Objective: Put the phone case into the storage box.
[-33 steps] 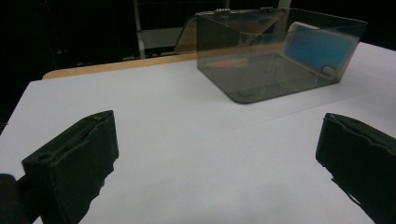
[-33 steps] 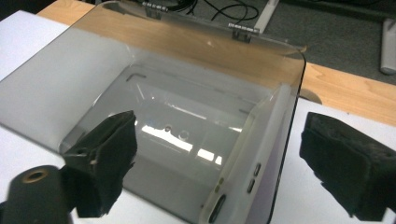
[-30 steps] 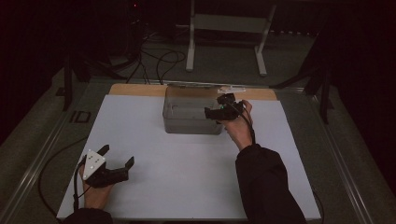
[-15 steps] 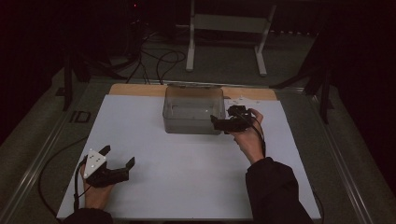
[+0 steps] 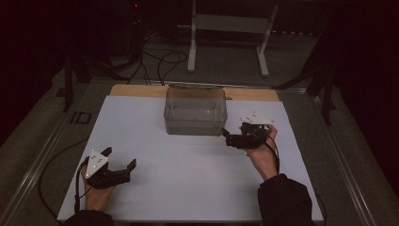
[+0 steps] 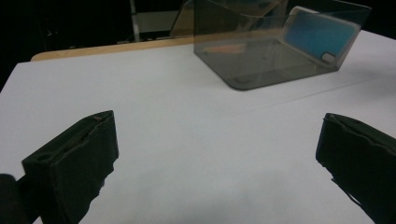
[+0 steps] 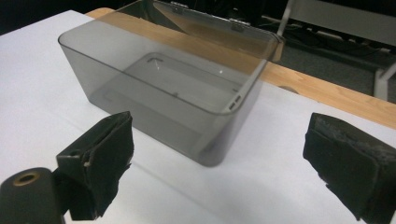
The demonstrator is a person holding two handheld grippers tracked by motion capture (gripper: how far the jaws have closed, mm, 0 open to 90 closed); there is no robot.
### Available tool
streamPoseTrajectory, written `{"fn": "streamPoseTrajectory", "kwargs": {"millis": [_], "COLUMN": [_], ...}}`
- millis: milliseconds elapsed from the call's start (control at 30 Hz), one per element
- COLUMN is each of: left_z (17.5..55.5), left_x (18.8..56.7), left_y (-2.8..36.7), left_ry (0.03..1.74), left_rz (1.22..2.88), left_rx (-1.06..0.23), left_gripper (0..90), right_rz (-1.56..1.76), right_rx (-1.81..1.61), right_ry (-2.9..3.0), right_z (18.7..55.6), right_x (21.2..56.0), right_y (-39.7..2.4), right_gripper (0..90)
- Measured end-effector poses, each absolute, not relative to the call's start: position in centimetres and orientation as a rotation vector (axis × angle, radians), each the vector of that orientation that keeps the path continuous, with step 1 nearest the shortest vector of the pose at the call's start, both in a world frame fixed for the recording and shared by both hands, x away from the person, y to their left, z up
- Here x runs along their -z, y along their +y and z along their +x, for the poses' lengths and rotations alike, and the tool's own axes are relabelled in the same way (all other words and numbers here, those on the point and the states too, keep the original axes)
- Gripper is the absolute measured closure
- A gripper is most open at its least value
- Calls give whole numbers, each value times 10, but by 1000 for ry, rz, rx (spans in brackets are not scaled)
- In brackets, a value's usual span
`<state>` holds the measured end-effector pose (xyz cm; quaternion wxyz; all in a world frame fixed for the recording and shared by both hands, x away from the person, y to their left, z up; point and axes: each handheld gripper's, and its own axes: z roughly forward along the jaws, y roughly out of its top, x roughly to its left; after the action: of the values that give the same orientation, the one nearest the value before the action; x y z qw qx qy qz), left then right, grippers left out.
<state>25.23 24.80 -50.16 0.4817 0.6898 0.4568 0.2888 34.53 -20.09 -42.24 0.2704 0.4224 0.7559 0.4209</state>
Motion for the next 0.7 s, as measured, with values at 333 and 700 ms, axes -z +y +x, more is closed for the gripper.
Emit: {"fn": "streamPoseTrajectory", "kwargs": {"millis": [333, 700], "left_z": [252, 249], "left_x": [497, 490], "left_y": [252, 256], "left_ry": [1117, 1106], "left_rz": [1676, 1671], "left_rx": [-688, -709], "left_gripper": [1, 1], "right_rz": [1119, 1140], "right_rx": [-1104, -1153], "right_ry": [2012, 1960], "right_z": [318, 292], "right_x": [423, 442], "right_y": [-220, -250], "right_gripper": [89, 90]}}
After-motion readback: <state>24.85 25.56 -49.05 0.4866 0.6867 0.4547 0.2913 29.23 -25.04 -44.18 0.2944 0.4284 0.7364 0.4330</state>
